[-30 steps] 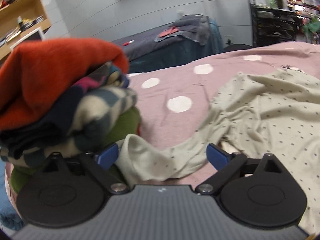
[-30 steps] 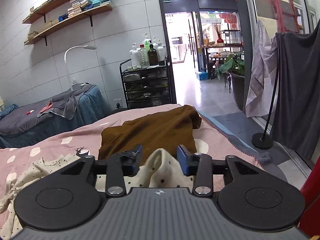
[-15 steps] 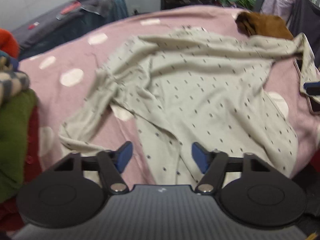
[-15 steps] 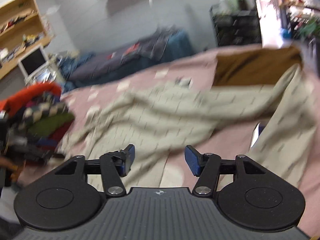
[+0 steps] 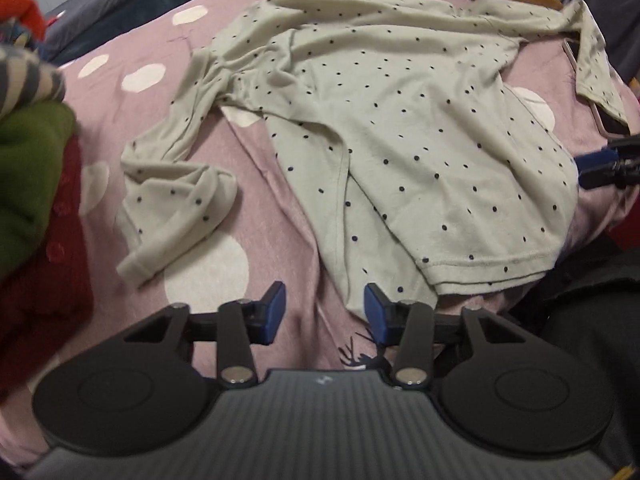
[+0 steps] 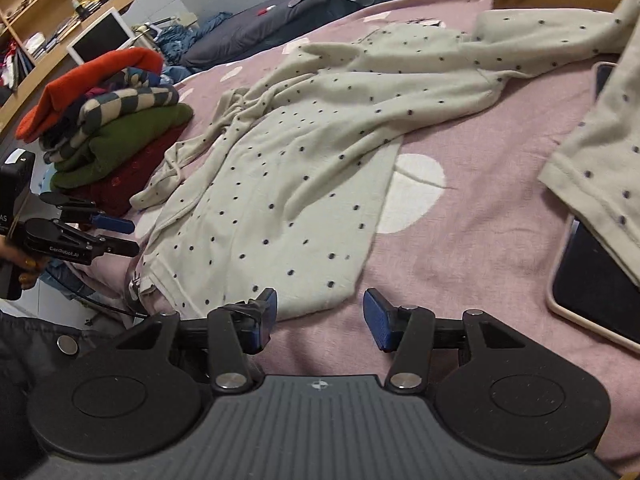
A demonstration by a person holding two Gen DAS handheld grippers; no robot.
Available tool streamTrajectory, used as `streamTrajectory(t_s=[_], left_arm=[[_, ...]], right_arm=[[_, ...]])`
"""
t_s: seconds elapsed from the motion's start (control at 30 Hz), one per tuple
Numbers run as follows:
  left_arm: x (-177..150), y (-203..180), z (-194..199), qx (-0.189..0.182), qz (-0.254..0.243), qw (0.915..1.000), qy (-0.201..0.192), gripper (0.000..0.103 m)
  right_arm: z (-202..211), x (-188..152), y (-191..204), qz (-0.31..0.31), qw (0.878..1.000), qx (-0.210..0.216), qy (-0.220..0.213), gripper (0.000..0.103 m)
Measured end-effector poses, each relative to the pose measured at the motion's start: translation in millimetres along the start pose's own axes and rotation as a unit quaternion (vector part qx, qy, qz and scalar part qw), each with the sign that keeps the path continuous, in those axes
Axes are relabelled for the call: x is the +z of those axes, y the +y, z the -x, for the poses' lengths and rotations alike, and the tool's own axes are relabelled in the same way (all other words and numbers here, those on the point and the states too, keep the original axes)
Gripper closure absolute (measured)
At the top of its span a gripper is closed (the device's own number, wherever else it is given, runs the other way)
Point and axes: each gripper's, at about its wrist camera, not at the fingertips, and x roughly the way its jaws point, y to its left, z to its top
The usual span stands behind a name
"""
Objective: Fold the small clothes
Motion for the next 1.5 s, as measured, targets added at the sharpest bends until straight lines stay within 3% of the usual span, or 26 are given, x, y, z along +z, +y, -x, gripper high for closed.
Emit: streamTrajectory(t_s=[0.03, 0.17, 0.27, 0.4, 0.57, 0.63, 0.67, 0.7, 0.77, 0.83, 0.97, 1.1, 1.2, 1.3, 1.43, 1.5], left_arm=[[-1, 1, 0, -0.011, 0.018, 0.9998, -0.001, 0.077], [-4, -5, 1, -0.057, 0.047, 0.9972, 0.012, 0.078], [-11, -9, -10, -0.044, 0.051, 0.9975, 0.019, 0.078], [-15, -4, -30, -0.054, 0.098, 0.9935, 0.021, 0.078], [-12, -12, -36, -0.042, 0.104, 0.9936, -0.015, 0.078], [-10, -16, -36, -0.042, 0.112, 0.9925, -0.024, 0.087], [-10, -19, -36, -0.044, 0.114, 0.9920, -0.029, 0.095], [-10, -21, -36, -0.049, 0.116, 0.9915, -0.034, 0.096], [-10, -24, -36, -0.050, 0.112, 0.9916, -0.041, 0.099], [-8, -21, -34, -0.055, 0.109, 0.9916, -0.044, 0.100], [1, -4, -11, -0.047, 0.108, 0.9909, -0.066, 0.100], [9, 18, 27, -0.014, 0.094, 0.9919, -0.085, 0.100], [8, 38, 47, 0.028, 0.085, 0.9932, -0.075, 0.100], [5, 57, 51, 0.031, 0.101, 0.9936, -0.040, 0.100], [-5, 68, 32, 0.037, 0.100, 0.9942, 0.013, 0.100], [-11, 72, 20, 0.028, 0.107, 0.9933, 0.034, 0.100]], right_arm=[[-3, 0, 2, 0.006, 1.000, 0.001, 0.001, 0.019], [-9, 4, 11, 0.042, 0.999, -0.011, 0.009, 0.019], [-9, 3, 10, 0.044, 0.999, -0.013, 0.007, 0.019], [-11, 3, 12, 0.044, 0.999, -0.015, 0.006, 0.018], [-14, 1, 16, 0.047, 0.999, -0.012, 0.001, 0.018], [-17, 0, 19, 0.053, 0.999, -0.006, -0.001, 0.019], [-18, 0, 20, 0.055, 0.998, -0.005, -0.003, 0.027], [-20, -1, 21, 0.056, 0.998, -0.004, -0.005, 0.032], [-23, 1, 21, 0.049, 0.999, -0.003, -0.006, 0.060], [-24, 4, 20, 0.041, 0.999, 0.008, 0.001, 0.078], [-7, 16, 19, 0.028, 0.999, 0.023, -0.017, 0.083], [42, 42, 6, -0.015, 0.996, 0.048, -0.071, 0.083], [81, 60, -8, -0.040, 0.993, 0.048, -0.103, 0.084], [104, 65, -22, -0.071, 0.990, 0.054, -0.109, 0.084], [95, 53, -30, -0.085, 0.994, 0.018, -0.065, 0.084], [89, 43, -38, -0.105, 0.993, 0.021, -0.052, 0.084]])
